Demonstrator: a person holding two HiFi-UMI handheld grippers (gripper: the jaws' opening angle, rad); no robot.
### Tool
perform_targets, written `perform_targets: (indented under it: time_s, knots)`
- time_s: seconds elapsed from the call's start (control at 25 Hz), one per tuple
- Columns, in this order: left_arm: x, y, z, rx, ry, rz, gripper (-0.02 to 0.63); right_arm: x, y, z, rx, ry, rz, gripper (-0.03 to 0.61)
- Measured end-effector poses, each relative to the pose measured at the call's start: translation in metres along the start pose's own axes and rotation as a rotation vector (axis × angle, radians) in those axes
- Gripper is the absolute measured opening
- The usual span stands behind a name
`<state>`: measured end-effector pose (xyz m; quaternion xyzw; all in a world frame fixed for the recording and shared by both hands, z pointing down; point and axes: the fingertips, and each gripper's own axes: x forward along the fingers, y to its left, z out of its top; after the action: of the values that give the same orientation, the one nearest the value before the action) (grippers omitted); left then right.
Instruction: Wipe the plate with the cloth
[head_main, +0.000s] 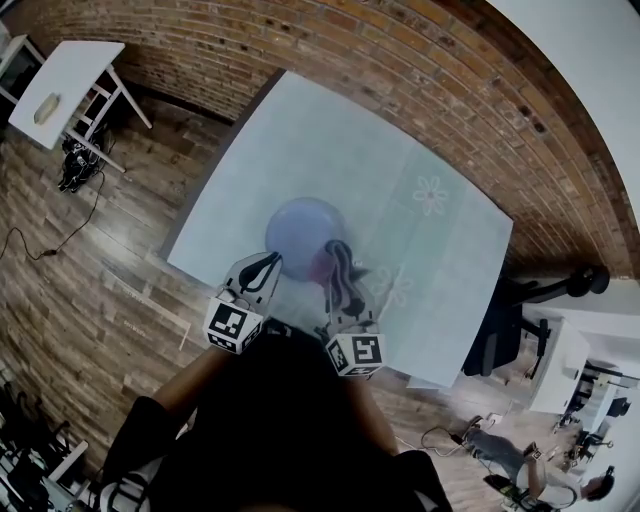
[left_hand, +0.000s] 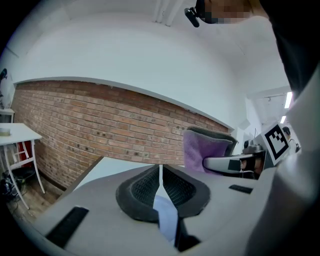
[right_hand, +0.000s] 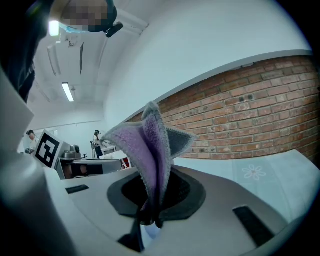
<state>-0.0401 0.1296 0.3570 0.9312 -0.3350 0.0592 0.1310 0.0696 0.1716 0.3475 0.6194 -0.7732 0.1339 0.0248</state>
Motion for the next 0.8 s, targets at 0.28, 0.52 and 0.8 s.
perform_targets:
  time_s: [0.28, 0.52, 0.8]
  knots:
    - [-0.003, 0.010, -0.001, -0.012, 0.009, -0.016, 0.044, 0.008, 0.009, 0.000, 0.013, 0.000, -0.003, 0.061]
    - [-0.003, 0.013, -0.003, -0.010, 0.008, -0.023, 0.044, 0.010, 0.013, 0.000, 0.002, 0.001, -0.004, 0.061]
    - [-0.002, 0.011, -0.002, -0.010, 0.008, -0.038, 0.045, 0.010, 0.016, -0.001, -0.007, 0.003, -0.002, 0.061]
